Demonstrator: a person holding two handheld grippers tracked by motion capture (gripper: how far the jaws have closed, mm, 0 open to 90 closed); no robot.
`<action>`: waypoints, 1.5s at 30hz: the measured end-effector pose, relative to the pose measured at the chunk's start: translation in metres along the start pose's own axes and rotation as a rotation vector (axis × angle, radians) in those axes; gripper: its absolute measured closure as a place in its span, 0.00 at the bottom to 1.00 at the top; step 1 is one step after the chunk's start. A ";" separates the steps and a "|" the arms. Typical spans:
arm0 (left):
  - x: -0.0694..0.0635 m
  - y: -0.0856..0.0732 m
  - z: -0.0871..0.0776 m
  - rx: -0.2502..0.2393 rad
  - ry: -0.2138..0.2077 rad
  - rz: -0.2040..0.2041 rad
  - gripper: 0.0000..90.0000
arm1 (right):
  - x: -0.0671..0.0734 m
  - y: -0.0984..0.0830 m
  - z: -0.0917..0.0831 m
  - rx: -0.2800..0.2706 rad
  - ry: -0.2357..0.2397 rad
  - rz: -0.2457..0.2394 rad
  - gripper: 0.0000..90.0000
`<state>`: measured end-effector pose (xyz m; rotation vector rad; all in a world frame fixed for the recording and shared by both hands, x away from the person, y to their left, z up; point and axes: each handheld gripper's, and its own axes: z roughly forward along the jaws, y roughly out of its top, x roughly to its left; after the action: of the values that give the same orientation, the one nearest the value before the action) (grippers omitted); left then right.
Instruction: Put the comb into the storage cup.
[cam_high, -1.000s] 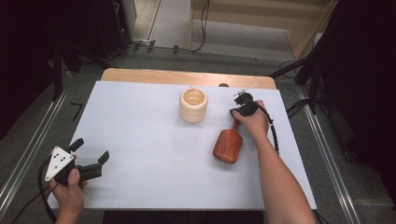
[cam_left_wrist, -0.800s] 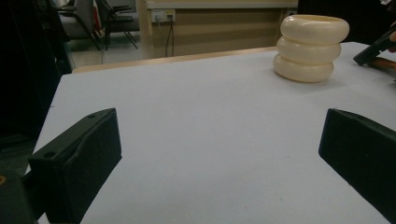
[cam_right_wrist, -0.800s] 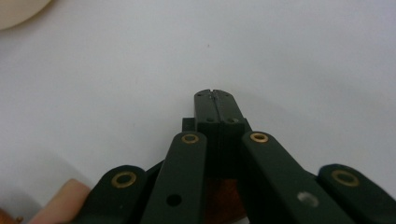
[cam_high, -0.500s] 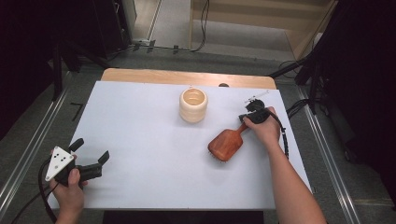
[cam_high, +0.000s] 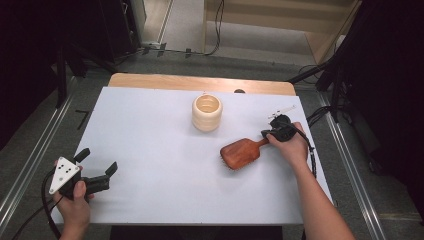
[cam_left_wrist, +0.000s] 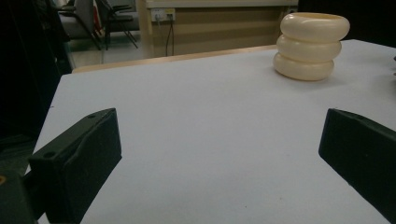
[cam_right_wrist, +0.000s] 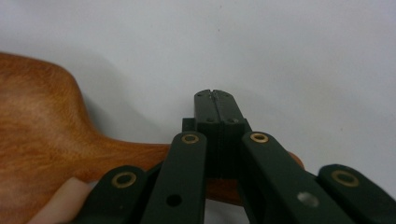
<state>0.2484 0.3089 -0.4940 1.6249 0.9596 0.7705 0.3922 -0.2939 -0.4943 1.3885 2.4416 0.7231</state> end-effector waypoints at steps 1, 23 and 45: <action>0.000 0.000 0.000 -0.001 0.000 0.000 0.00 | 0.000 -0.002 -0.001 0.003 -0.003 -0.005 0.98; -0.001 0.000 0.001 0.006 0.003 0.004 0.00 | 0.021 -0.063 -0.033 -0.010 0.100 -0.045 0.98; -0.001 0.000 0.000 0.004 0.003 0.004 0.00 | 0.043 -0.070 -0.058 -0.133 0.053 -0.063 0.23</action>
<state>0.2483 0.3080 -0.4942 1.6303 0.9605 0.7746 0.2930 -0.3041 -0.4804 1.2534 2.4152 0.9004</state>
